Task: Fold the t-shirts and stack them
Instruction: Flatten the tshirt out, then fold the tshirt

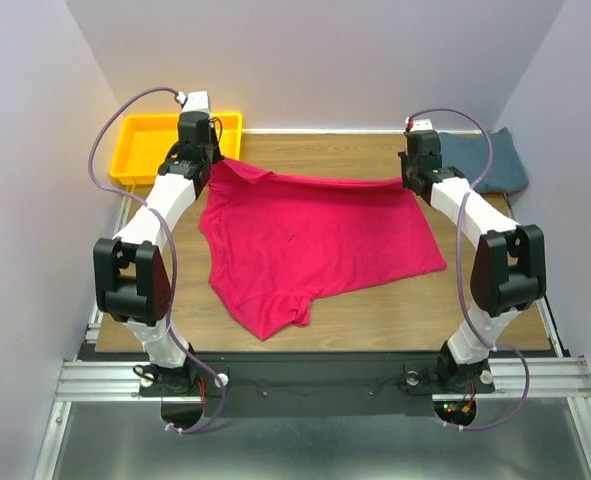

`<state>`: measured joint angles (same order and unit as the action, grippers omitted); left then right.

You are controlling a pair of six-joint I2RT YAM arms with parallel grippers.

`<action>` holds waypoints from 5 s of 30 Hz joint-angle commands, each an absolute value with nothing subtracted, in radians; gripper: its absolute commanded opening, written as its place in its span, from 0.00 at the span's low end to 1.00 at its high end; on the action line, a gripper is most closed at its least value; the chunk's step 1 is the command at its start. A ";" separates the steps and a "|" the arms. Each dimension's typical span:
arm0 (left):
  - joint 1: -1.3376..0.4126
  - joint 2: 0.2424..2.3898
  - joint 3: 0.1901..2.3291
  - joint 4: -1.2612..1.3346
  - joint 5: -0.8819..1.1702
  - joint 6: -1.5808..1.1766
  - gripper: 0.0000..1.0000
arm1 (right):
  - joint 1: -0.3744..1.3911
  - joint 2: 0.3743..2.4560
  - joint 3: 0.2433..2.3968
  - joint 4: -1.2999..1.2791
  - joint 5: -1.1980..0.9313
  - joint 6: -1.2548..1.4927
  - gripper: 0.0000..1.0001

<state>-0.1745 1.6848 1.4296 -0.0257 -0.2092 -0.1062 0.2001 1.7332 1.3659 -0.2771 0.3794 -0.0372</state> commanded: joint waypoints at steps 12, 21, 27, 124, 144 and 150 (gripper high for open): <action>-0.170 1.496 1.493 0.002 -0.198 -0.186 0.00 | 0.149 1.590 1.413 -0.178 0.353 0.037 0.01; -0.172 1.062 1.563 0.032 -0.190 -0.138 0.00 | 0.150 1.151 1.437 -0.179 0.240 0.008 0.01; -0.170 0.781 1.586 0.026 -0.097 -0.101 0.00 | 0.149 0.861 1.428 -0.219 0.114 -0.047 0.01; -0.133 1.756 1.497 0.006 -0.288 -0.172 0.00 | 0.106 2.011 1.542 -0.080 0.198 -0.040 0.01; -0.133 1.530 1.284 -0.132 -0.137 -0.399 0.00 | 0.106 1.893 1.442 -0.081 0.207 -0.009 0.01; -0.135 1.399 1.145 -0.140 -0.098 -0.474 0.00 | 0.106 1.822 1.359 -0.080 0.227 -0.006 0.01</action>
